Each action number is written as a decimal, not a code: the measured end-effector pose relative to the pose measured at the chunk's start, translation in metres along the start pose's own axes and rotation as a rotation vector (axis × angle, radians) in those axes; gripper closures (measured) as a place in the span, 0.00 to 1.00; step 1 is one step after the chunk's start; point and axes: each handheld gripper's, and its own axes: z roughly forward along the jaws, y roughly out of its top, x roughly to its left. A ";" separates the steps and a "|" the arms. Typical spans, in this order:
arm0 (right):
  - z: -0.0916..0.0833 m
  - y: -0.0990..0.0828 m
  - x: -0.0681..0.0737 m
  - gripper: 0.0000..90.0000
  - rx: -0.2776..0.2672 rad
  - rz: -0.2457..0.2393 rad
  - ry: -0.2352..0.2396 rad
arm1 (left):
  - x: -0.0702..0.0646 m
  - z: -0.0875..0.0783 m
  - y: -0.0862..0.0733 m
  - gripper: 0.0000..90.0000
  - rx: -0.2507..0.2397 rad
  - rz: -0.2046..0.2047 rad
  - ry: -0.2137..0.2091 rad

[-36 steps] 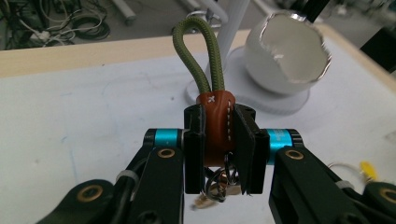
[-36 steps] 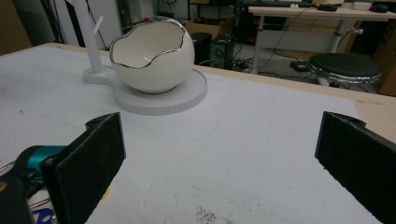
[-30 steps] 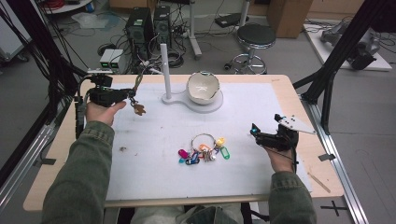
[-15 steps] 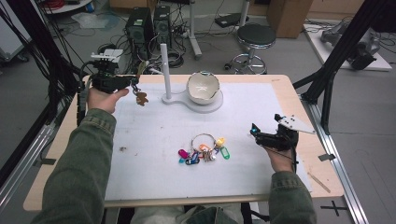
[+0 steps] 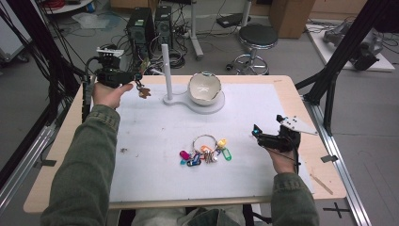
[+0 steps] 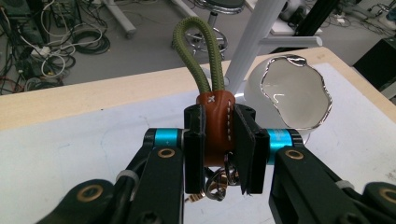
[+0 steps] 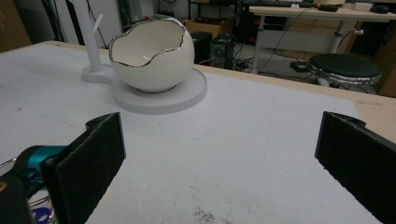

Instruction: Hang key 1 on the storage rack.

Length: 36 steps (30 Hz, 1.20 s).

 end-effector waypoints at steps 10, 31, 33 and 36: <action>0.000 0.000 0.000 0.01 -0.001 -0.002 0.002 | -0.004 0.012 -0.009 0.83 0.024 0.003 0.016; 0.001 0.000 0.000 0.01 0.003 -0.008 0.007 | -0.010 0.035 -0.021 0.83 0.067 0.010 0.003; 0.001 0.000 0.001 0.01 0.005 -0.009 0.007 | -0.011 0.037 -0.021 0.83 0.068 0.013 0.002; 0.001 0.000 0.001 0.01 0.003 -0.010 0.008 | -0.011 0.038 -0.021 0.83 0.069 0.009 -0.001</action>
